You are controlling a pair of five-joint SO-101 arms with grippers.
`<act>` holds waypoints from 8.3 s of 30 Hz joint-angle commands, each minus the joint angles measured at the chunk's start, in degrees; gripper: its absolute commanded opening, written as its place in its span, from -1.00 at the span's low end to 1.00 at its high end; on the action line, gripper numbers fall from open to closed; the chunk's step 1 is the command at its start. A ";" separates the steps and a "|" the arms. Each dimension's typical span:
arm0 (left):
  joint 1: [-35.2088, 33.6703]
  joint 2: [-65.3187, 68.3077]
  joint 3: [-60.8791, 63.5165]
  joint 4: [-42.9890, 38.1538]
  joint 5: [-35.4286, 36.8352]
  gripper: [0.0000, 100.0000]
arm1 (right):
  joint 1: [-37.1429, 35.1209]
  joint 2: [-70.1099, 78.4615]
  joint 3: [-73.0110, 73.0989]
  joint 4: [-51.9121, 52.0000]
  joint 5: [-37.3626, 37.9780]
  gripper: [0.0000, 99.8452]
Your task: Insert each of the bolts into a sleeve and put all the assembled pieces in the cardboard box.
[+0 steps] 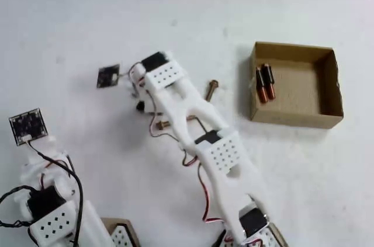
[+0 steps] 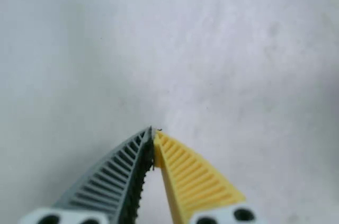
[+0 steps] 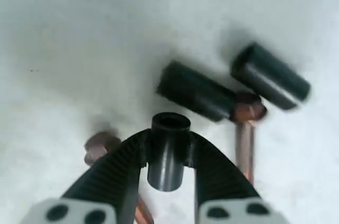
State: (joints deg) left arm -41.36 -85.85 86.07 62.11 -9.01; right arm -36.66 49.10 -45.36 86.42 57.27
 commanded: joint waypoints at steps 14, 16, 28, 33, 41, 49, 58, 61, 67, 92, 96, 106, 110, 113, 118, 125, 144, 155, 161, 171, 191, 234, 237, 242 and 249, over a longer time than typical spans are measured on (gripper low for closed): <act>1.80 -0.66 -0.26 -1.49 -0.44 -0.96 | 3.56 -27.12 -14.33 12.18 -15.65 -0.97; 3.03 -0.66 -0.26 -1.32 -0.44 -0.96 | 5.05 -31.43 -13.10 12.26 -17.05 -0.97; 12.09 -0.66 1.41 -1.67 -0.53 -0.96 | 10.95 -71.34 19.96 10.86 -17.58 -0.97; 15.78 -0.66 1.41 -1.67 -0.79 -0.96 | 13.67 -85.05 36.57 5.58 -17.67 -0.97; 20.18 -0.66 1.14 -2.99 -10.90 -0.96 | 17.80 -105.98 63.65 -5.41 -17.67 -0.97; 26.77 -0.31 -0.70 -4.31 -12.57 -0.96 | 21.41 -123.21 88.00 -14.11 -19.16 -0.97; 31.96 -0.31 -11.34 3.43 -12.48 -0.96 | 24.13 -139.74 104.09 -17.80 -24.53 -0.97; 33.63 -0.22 -14.15 5.45 -12.48 -0.96 | 24.22 -144.84 107.69 -17.80 -24.53 -0.97; 36.79 7.08 -20.66 7.38 -12.40 -0.96 | 24.48 -151.34 111.91 -17.89 -26.55 -0.97; 57.01 73.45 -64.79 6.95 -6.33 -0.96 | 34.24 -152.31 129.32 -40.04 -41.58 -0.97; 60.09 84.35 -74.11 7.21 -2.55 -0.96 | 36.00 -152.31 134.07 -47.16 -41.76 -0.97; 62.99 109.05 -100.57 12.31 3.34 -0.83 | 37.76 -152.31 138.37 -50.95 -41.67 -0.97; 63.52 118.11 -113.58 18.99 5.71 -0.75 | 37.76 -152.31 138.46 -51.03 -41.41 -0.97; 64.13 124.53 -123.43 21.71 6.51 -0.74 | 37.76 -152.31 138.64 -51.03 -41.32 -0.97; 66.24 134.02 -138.46 26.20 8.97 -0.74 | 37.76 -152.31 138.73 -51.03 -41.23 -0.97; 66.95 145.89 -154.02 27.08 14.42 -0.74 | 37.67 -152.31 138.81 -50.77 -41.14 -0.97; 67.21 164.62 -181.27 27.16 16.97 -0.74 | 37.49 -152.31 138.81 -50.68 -41.14 -0.97; 70.20 159.69 -181.36 30.86 16.79 -0.74 | 37.49 -152.31 138.81 -50.68 -41.14 -0.97; 72.40 161.45 -181.63 30.77 16.70 -0.74 | 37.49 -152.31 138.81 -50.68 -41.14 -0.97; 72.57 163.03 -181.10 31.30 16.70 -0.75 | 37.76 -152.31 138.81 -50.68 -41.14 -0.97; 72.13 166.29 -177.67 32.09 13.80 -0.97 | 37.76 -152.31 138.90 -50.68 -41.14 -0.97; 62.46 123.38 -175.03 40.62 7.21 -0.95 | 21.76 -152.31 141.10 -51.12 -41.14 -0.97; 62.46 117.67 -167.47 40.53 7.30 -0.95 | 21.49 -152.31 141.10 -51.12 -41.14 -0.97; 62.46 105.54 -152.09 40.35 7.21 -0.95 | 20.53 -152.31 141.27 -51.03 -41.58 -0.97; 61.41 90.33 -134.95 40.26 7.03 -0.95 | 13.67 -152.31 141.36 -51.12 -45.27 -0.97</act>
State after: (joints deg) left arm 20.97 13.14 -53.27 101.58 -1.19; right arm -21.27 -102.46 95.47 36.84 14.55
